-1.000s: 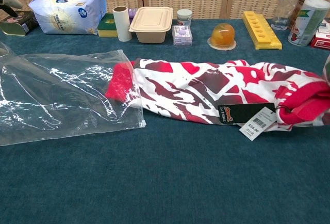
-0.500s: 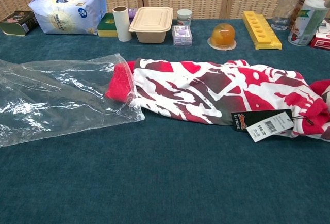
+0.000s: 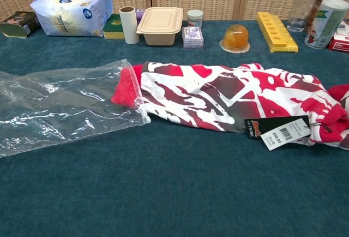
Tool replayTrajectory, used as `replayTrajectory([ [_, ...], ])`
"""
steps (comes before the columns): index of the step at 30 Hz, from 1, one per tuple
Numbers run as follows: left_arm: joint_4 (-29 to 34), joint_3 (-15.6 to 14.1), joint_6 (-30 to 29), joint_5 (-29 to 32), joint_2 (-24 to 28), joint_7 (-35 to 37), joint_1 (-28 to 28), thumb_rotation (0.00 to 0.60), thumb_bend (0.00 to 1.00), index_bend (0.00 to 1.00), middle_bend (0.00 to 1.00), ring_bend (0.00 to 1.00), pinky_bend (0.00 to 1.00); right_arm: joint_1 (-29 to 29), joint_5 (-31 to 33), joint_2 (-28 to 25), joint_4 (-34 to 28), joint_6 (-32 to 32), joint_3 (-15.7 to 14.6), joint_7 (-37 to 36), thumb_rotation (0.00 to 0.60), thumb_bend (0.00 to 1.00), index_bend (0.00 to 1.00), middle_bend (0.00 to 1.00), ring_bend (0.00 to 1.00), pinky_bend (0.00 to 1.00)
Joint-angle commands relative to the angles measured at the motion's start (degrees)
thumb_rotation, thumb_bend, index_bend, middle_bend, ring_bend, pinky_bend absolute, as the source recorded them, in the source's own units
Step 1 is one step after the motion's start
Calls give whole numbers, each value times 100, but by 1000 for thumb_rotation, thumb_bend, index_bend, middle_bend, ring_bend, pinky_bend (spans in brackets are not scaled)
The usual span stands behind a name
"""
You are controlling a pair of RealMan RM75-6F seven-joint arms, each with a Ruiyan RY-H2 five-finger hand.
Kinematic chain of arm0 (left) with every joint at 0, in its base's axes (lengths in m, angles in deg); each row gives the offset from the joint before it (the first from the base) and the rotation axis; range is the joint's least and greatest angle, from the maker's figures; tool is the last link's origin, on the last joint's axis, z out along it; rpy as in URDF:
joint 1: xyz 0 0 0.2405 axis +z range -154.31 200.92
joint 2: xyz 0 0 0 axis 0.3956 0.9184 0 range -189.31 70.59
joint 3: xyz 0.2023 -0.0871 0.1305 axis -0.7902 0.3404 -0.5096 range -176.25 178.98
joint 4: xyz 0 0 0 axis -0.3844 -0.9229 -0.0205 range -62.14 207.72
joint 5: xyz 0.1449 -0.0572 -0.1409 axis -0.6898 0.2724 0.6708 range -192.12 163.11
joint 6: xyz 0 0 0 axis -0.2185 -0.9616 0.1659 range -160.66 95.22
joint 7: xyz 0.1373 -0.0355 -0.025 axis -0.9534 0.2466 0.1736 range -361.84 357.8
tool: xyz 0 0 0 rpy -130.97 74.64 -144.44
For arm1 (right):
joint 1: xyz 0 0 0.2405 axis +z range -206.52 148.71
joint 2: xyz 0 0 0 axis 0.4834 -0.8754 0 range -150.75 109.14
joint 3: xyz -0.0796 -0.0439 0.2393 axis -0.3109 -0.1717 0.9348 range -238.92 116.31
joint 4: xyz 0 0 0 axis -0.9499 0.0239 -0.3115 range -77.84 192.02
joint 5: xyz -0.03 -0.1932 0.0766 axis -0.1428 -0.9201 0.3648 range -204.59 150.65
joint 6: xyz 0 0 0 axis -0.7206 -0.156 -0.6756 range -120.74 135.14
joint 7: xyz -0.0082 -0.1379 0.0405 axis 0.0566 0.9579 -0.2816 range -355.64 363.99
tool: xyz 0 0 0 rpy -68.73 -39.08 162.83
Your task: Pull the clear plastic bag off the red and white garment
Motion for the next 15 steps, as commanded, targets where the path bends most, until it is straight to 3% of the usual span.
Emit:
replayTrajectory([
  [1,187,-72,-647,-337,-100,107,390,480,40,0,109,24,120,-96,79,125,129,122,2,116,399,144,165,259,328,351],
  [6,340,-167,-1319,-678,-330,247,810,534,87,54,118,69,170,-269,81,338,389,478,45,248,406,157,228,316,383,356],
  [10,439,-314,-1552,-966,-384,285,1016,533,108,109,142,90,183,-394,85,376,482,624,13,181,409,158,300,387,447,383],
  [15,770,-574,-1977,-1460,-446,19,1346,531,110,147,154,98,185,-709,94,355,585,951,-102,100,424,158,320,402,443,382],
])
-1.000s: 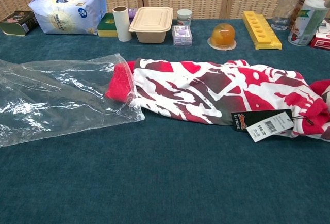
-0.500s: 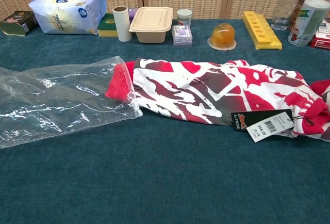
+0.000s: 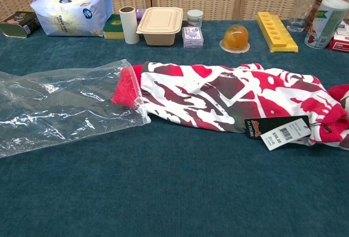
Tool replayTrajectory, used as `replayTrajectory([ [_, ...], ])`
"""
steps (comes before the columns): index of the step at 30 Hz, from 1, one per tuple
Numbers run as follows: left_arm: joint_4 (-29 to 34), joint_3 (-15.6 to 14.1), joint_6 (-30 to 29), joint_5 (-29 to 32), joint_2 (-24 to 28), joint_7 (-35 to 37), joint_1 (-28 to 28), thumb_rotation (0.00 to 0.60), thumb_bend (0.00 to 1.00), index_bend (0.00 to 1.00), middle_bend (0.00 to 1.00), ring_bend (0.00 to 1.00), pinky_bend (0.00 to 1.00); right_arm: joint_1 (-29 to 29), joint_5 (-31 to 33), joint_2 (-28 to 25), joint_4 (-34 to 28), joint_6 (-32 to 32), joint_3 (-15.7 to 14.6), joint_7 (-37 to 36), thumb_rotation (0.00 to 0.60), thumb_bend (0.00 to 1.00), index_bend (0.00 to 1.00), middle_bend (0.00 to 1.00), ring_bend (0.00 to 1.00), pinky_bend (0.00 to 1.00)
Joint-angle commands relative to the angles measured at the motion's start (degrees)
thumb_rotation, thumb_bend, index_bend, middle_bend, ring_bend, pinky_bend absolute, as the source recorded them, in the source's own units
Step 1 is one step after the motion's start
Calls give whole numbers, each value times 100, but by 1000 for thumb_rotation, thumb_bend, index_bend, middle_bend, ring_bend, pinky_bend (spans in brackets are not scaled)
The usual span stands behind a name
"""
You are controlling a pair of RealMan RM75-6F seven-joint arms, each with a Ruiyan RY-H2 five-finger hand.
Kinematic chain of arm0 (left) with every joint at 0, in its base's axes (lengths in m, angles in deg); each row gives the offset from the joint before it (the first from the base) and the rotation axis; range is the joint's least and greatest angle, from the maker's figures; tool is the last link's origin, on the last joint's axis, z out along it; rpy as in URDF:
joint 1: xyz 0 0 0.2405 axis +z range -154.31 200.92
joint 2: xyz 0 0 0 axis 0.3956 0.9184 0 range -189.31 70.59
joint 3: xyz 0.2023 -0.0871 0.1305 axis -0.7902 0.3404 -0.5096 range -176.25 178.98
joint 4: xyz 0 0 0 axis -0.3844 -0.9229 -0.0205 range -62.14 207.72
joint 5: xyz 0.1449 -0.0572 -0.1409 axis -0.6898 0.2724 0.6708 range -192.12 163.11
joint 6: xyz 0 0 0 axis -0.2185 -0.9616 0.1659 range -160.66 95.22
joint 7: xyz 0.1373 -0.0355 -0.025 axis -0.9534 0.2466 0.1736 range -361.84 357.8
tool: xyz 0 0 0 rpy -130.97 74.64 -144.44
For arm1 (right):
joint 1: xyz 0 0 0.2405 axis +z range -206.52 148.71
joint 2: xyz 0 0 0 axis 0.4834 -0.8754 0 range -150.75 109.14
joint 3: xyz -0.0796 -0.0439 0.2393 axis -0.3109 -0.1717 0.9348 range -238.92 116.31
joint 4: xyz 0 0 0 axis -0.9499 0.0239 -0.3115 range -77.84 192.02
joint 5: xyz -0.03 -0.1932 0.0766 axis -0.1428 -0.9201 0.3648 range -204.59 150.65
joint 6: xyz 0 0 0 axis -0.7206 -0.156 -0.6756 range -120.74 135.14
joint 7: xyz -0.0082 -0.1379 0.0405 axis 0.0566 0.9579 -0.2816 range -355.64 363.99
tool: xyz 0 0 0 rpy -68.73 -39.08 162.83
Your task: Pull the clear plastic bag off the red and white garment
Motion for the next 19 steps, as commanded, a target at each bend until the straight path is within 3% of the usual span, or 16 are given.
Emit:
replayTrajectory([
  [1,237,-171,-339,-298,-77,-173,264,535,110,157,154,98,185,-204,-24,-17,71,219,-86,-59,425,158,324,402,442,381],
  [10,446,-216,-608,-531,-111,-370,514,536,111,176,155,98,185,-443,-111,-91,180,393,-208,-327,434,158,339,403,436,376],
  [19,555,-186,-420,-460,-178,-515,572,536,111,182,155,98,185,-468,-153,-142,219,282,-227,-450,432,158,341,402,427,371],
])
